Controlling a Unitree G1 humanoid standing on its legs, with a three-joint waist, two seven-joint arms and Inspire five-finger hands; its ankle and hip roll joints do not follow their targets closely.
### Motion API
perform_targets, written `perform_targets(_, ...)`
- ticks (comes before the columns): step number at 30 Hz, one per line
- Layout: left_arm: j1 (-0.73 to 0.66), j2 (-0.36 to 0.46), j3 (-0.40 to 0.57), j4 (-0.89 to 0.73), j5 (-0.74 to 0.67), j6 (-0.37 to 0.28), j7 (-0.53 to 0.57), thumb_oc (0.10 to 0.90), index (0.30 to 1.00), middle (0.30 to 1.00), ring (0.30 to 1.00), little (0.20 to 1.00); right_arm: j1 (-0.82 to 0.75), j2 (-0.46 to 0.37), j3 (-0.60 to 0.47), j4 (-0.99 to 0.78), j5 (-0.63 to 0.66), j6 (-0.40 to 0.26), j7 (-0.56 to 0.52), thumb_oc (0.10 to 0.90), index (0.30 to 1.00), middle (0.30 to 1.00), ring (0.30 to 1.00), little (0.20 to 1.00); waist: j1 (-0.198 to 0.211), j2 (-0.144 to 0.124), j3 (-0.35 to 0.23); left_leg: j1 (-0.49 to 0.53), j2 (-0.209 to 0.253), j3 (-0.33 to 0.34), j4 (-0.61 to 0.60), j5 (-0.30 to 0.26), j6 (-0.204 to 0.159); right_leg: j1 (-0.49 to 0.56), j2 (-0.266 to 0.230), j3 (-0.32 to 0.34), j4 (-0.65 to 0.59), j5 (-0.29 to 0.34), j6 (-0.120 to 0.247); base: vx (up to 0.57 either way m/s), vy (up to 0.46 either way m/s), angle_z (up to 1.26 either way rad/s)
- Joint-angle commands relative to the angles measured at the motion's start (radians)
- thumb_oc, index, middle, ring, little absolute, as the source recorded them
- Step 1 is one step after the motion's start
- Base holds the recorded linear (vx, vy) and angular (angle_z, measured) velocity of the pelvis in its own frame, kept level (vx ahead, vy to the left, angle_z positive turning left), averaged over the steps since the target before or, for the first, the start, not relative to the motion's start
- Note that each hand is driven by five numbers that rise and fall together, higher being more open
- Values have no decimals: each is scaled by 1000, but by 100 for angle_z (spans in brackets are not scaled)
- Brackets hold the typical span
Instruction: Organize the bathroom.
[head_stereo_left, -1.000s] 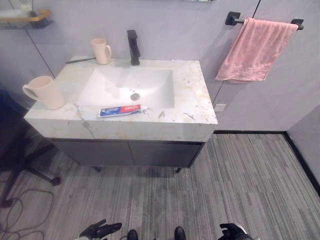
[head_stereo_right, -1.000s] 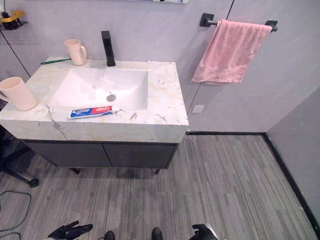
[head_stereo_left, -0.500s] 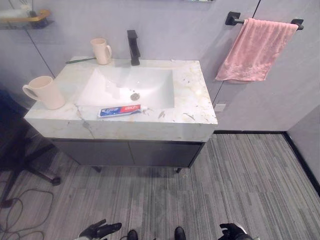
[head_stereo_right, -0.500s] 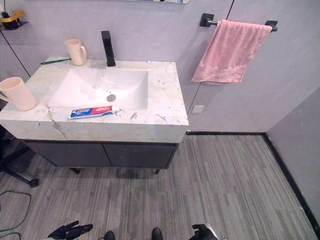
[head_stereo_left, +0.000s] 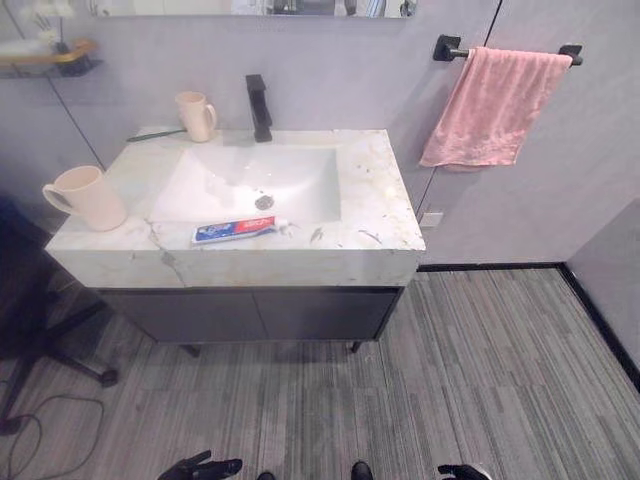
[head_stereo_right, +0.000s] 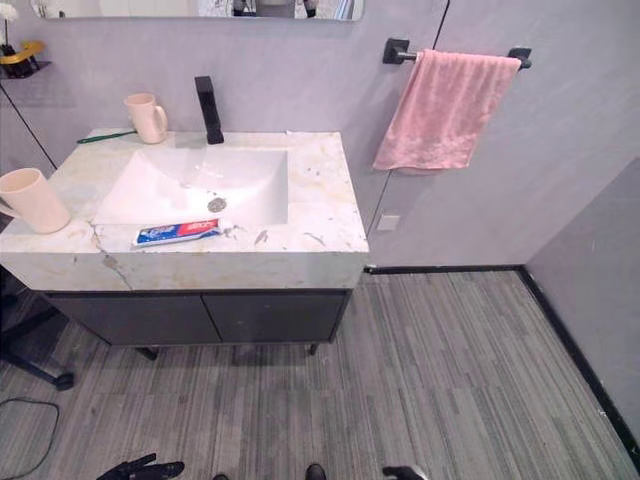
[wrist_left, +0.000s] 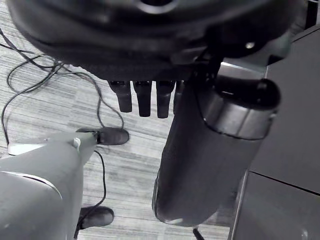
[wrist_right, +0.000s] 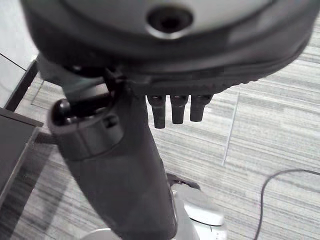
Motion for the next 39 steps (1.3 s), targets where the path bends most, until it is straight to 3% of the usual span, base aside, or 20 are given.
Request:
perform_targets(1,-38,16,17,10,28,-17,-4,800,900,900,900,900,-9,-32,-12,-23,-9,7,-6,800,900,900,900,900,-16,16,33,-49,-42,-13,176,-117,46,-80,40,-48,245,-158,12,25,43,2)
perform_targets(4,-36,13,18,1,15,-15,-16,800,900,900,900,900,-6,-44,-6,-21,-29,14,-13,800,900,900,900,900,-4,-4,73,-155,-56,-63,406,-178,56,-84,16,-40,309,-184,-15,54,85,18)
perform_targets(5,-36,13,19,0,13,-14,-15,800,900,900,900,900,-6,-46,-5,-21,-29,15,-13,800,900,900,900,900,-3,-5,75,-160,-56,-68,414,-180,57,-84,15,-41,312,-184,-15,101,103,27)
perform_targets(7,-27,15,24,0,29,-4,-21,800,900,900,900,900,-2,-52,-13,-11,-21,7,-17,800,900,900,900,900,-3,-5,78,-157,1,-62,376,-147,44,-82,13,-48,328,-192,-19,178,166,10)
perform_targets(9,-29,25,4,30,48,-14,-37,800,900,900,900,900,-2,-70,-36,14,-20,-16,-7,800,900,900,900,900,-24,22,84,-134,118,-75,218,-22,-4,-87,5,-40,349,-222,-15,308,378,21)
perform_targets(11,-36,26,-3,37,42,-18,-38,800,900,900,900,900,-6,-77,-38,22,-22,-21,-4,800,900,900,900,900,-22,33,91,-159,133,-112,209,20,-19,-85,-2,-31,351,-236,-10,186,317,22)
perform_targets(12,-52,23,-6,39,34,-23,-34,800,900,900,900,900,-20,-85,-39,30,-26,-29,3,800,900,900,900,900,-21,45,101,-202,124,-143,231,25,-28,-84,-30,-16,353,-251,12,181,394,20)
perform_targets(14,-77,24,-9,37,33,-16,-35,800,900,900,900,900,-45,-88,-35,44,-35,-36,9,800,900,900,900,900,-27,54,108,-200,107,-76,235,-12,-24,-94,-86,-12,351,-235,48,202,434,12)
perform_targets(16,-79,28,-21,23,15,-8,-36,800,900,900,900,900,-62,-97,-35,16,-51,-25,7,800,900,900,900,900,-31,64,120,-207,53,-42,283,-61,-16,-118,-148,7,354,-195,75,233,512,-14)
perform_targets(17,-73,26,-20,16,25,4,-36,800,900,900,900,900,-60,-108,-32,-19,-57,-15,0,800,900,900,900,900,-34,71,124,-211,24,-13,310,-89,-7,-127,-187,9,334,-148,75,223,507,-26)
perform_targets(19,-66,25,-23,22,27,3,-40,800,900,900,900,900,-53,-119,-36,-44,-59,-8,-10,800,900,900,900,900,-38,79,127,-205,5,-3,320,-107,0,-145,-207,16,326,-117,69,186,371,-24)
perform_targets(21,-47,32,-29,25,48,0,-52,800,900,900,900,900,-25,-132,-63,-63,-64,-21,-12,800,900,900,900,900,-44,86,130,-177,-25,14,305,-138,20,-165,-242,12,323,-38,62,250,352,-43)
perform_targets(24,-31,46,-24,29,49,-4,-39,800,900,900,900,900,-2,-126,-92,-41,-112,-53,1,800,900,900,900,900,-34,82,130,-150,-34,68,279,-161,36,-212,-281,-33,388,48,70,176,206,-72)
perform_targets(25,-30,49,-22,27,53,1,-28,800,900,900,900,900,2,-125,-97,-26,-116,-62,7,800,900,900,900,900,-36,81,134,-135,-28,84,273,-163,37,-213,-263,-33,395,24,67,252,145,-83)
perform_targets(26,-33,54,-19,19,44,-1,-5,800,900,900,900,900,15,-118,-99,-10,-108,-64,8,800,900,900,900,900,-52,68,132,-117,-33,108,269,-162,37,-216,-176,-29,359,-27,77,194,38,-73)
perform_targets(27,-34,55,-18,17,43,-1,-3,800,900,900,900,900,18,-117,-100,-10,-105,-63,8,800,900,900,900,900,-56,65,132,-115,-35,109,269,-161,36,-215,-161,-31,348,-36,80,210,-3,-71)
perform_targets(29,-65,64,-30,0,35,16,17,800,900,900,900,900,44,-99,-97,9,-99,-72,1,800,900,900,900,900,-82,34,119,-102,-97,112,254,-176,44,-264,-55,-57,235,-7,97,210,-50,-39)
perform_targets(31,-74,66,-37,-6,21,16,27,800,900,900,900,900,53,-89,-92,26,-105,-85,-2,800,900,900,900,900,-94,31,120,-92,-119,94,254,-188,51,-296,-20,-65,227,9,97,215,-96,22)
perform_targets(34,-80,56,-26,-12,10,11,20,800,900,900,900,900,33,-76,-91,82,-101,-123,3,800,900,900,900,900,-83,40,109,-73,-135,38,237,-165,52,-247,14,-53,247,-31,67,216,-165,63)
perform_targets(39,-41,41,-17,-12,57,20,0,800,900,900,900,900,3,-65,-65,64,-72,-104,-10,800,900,900,900,900,-50,38,71,-74,-125,18,269,-166,42,-157,20,-67,205,-53,46,222,-210,32)
